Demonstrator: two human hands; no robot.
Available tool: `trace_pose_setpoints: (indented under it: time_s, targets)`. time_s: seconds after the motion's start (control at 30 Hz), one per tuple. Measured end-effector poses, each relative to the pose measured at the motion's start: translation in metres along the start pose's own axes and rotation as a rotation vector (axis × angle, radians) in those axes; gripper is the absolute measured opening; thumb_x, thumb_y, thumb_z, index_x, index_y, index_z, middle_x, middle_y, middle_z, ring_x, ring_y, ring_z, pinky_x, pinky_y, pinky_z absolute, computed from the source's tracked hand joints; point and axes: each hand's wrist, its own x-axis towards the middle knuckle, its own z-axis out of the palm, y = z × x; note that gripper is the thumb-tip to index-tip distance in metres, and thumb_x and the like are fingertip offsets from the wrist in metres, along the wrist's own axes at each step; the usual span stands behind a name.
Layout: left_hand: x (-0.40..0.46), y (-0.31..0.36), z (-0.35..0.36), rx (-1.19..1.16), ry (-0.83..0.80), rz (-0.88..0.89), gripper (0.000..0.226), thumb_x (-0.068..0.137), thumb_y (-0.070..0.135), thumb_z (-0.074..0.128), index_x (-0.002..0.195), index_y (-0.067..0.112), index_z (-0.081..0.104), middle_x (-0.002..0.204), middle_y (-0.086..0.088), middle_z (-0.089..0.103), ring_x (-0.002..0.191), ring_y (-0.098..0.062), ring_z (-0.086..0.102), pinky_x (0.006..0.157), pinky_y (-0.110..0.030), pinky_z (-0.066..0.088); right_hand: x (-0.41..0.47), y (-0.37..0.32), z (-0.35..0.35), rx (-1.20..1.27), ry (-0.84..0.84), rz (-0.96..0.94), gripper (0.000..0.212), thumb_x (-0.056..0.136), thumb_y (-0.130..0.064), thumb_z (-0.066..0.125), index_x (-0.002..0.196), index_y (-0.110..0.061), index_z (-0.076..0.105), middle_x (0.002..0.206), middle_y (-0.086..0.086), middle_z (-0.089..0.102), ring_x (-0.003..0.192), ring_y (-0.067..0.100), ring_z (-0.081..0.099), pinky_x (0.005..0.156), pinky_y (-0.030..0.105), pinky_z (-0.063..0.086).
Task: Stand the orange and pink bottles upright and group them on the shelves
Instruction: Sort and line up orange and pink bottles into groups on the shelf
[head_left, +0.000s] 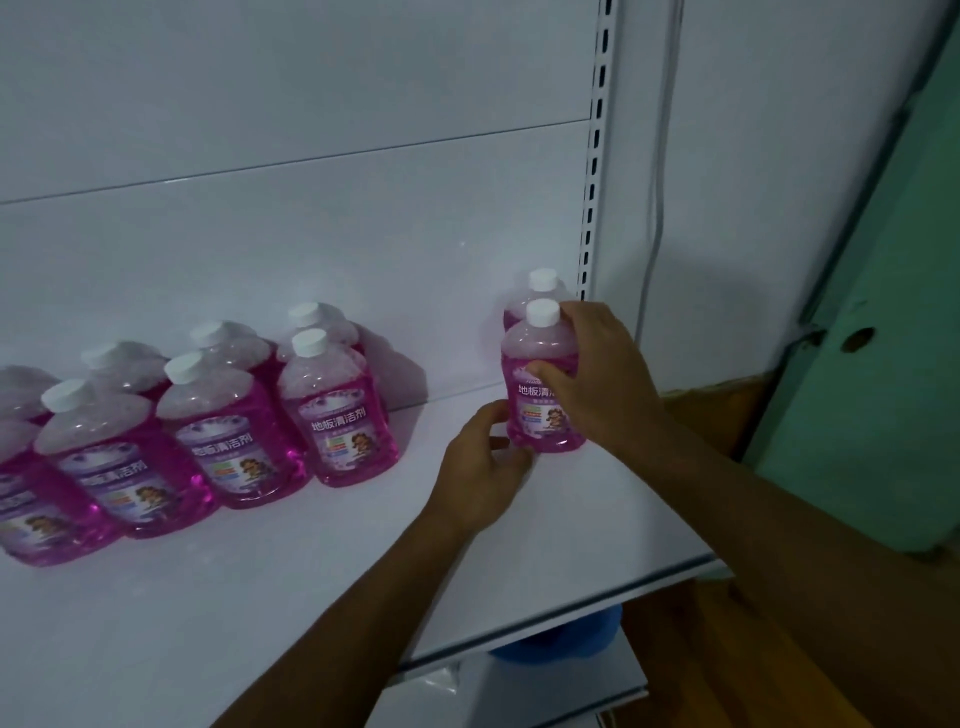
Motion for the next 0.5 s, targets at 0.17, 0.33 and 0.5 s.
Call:
trace_pose_setpoints:
  time_s: [0.17, 0.33, 0.5]
  targets:
    - [-0.004, -0.010, -0.012, 0.013, 0.084, -0.030, 0.040, 0.091, 0.030, 0.064, 0.127, 0.022, 0.051, 0.122, 0.009, 0.058, 0.102, -0.007, 0.058, 0.079, -0.015, 0.047, 0.008, -0.011, 0.006, 0.075, -0.081, -0.035, 0.058, 0.080, -0.026, 0.076, 0.129, -0.012, 0.048, 0.127, 0.007, 0.056, 0.112, 0.022, 0.055, 0.096, 0.029, 0.044]
    - [-0.015, -0.020, -0.032, 0.047, 0.246, 0.014, 0.026, 0.091, 0.020, 0.064, 0.114, 0.025, 0.055, 0.101, 0.018, 0.059, 0.089, 0.007, 0.059, 0.073, -0.010, 0.049, 0.018, -0.032, 0.027, 0.208, -0.165, -0.090, 0.052, 0.080, -0.027, 0.076, 0.124, -0.015, 0.051, 0.121, 0.000, 0.058, 0.102, 0.009, 0.051, 0.091, 0.024, 0.046]
    - [-0.016, -0.029, -0.045, 0.098, 0.327, 0.019, 0.034, 0.090, 0.010, 0.061, 0.118, 0.027, 0.051, 0.104, 0.017, 0.060, 0.094, 0.009, 0.056, 0.078, -0.007, 0.048, 0.039, -0.049, 0.059, 0.273, -0.222, -0.147, 0.049, 0.080, -0.026, 0.076, 0.122, -0.015, 0.053, 0.118, 0.000, 0.058, 0.102, 0.013, 0.055, 0.087, 0.024, 0.047]
